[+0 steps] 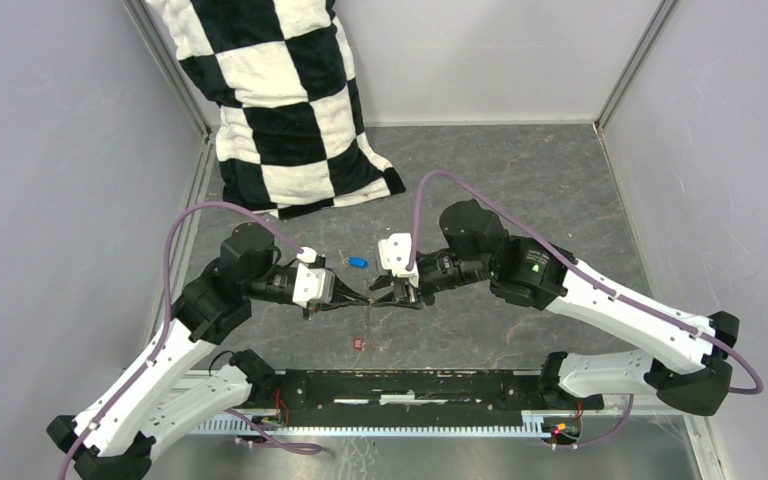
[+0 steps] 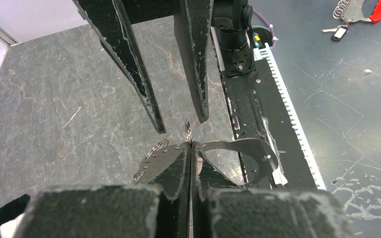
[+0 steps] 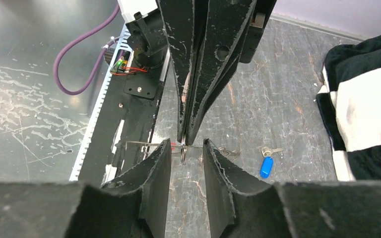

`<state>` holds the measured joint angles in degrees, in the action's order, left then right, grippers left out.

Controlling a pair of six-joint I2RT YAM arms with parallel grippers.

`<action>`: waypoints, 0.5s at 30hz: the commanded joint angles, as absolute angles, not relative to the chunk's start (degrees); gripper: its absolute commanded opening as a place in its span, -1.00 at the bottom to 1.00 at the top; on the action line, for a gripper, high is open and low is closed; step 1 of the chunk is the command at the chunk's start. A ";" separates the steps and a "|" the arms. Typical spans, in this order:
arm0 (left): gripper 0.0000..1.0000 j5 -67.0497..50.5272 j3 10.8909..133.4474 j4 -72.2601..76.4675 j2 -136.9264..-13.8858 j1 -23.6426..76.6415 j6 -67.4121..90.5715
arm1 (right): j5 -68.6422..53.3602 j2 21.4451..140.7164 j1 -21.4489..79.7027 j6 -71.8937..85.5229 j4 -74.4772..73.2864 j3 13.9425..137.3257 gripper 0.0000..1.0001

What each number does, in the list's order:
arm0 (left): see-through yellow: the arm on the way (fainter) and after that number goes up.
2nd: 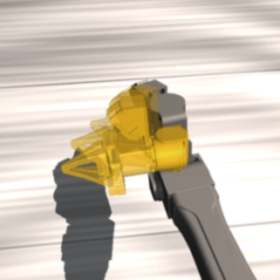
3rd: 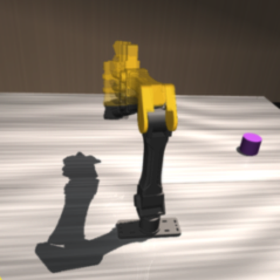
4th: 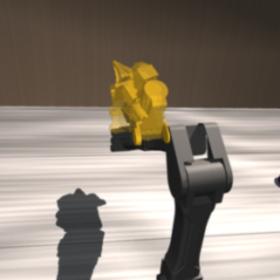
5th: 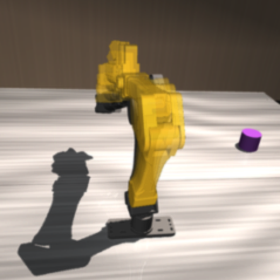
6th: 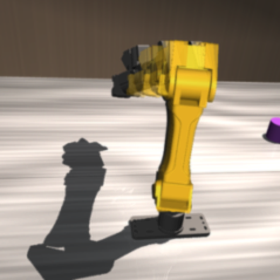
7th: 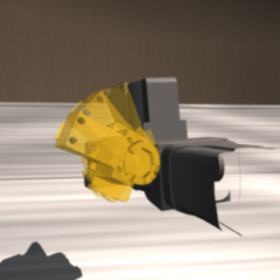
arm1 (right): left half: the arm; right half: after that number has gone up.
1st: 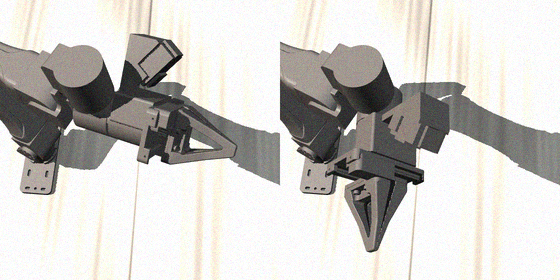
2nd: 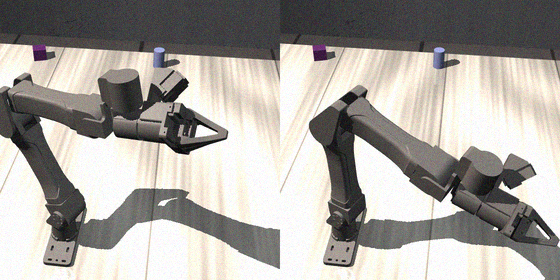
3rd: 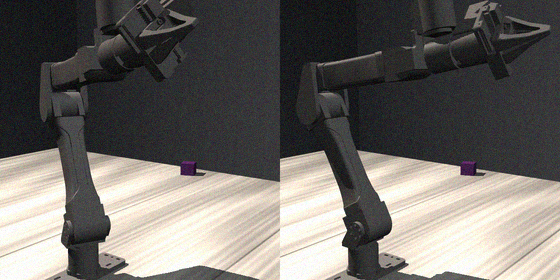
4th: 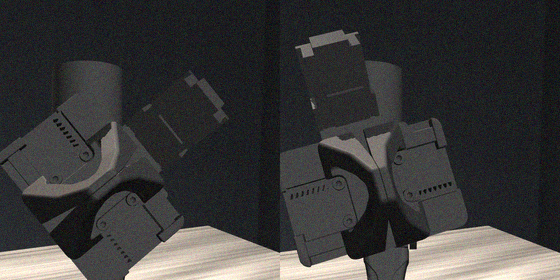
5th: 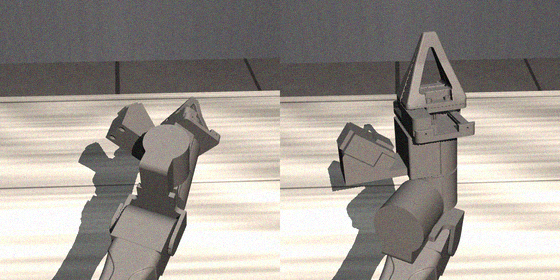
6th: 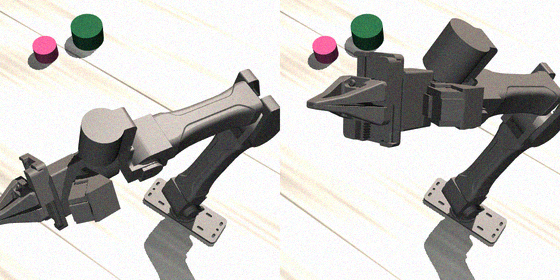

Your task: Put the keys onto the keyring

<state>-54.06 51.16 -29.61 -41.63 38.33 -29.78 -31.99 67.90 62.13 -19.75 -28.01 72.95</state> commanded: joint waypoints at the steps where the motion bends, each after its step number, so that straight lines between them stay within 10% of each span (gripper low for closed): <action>1: -0.96 -54.71 54.40 -28.60 -41.51 38.32 -32.06 | -30.83 69.33 62.25 -19.01 -28.14 75.72 -0.32; 13: -0.95 -54.67 53.79 -28.65 -41.00 38.32 -32.10 | -28.19 68.29 62.23 -17.93 -24.61 74.59 -0.99; 15: -0.51 -54.59 53.79 -28.65 -41.04 38.34 -31.59 | -28.21 65.90 62.23 -16.49 -19.29 71.13 -0.99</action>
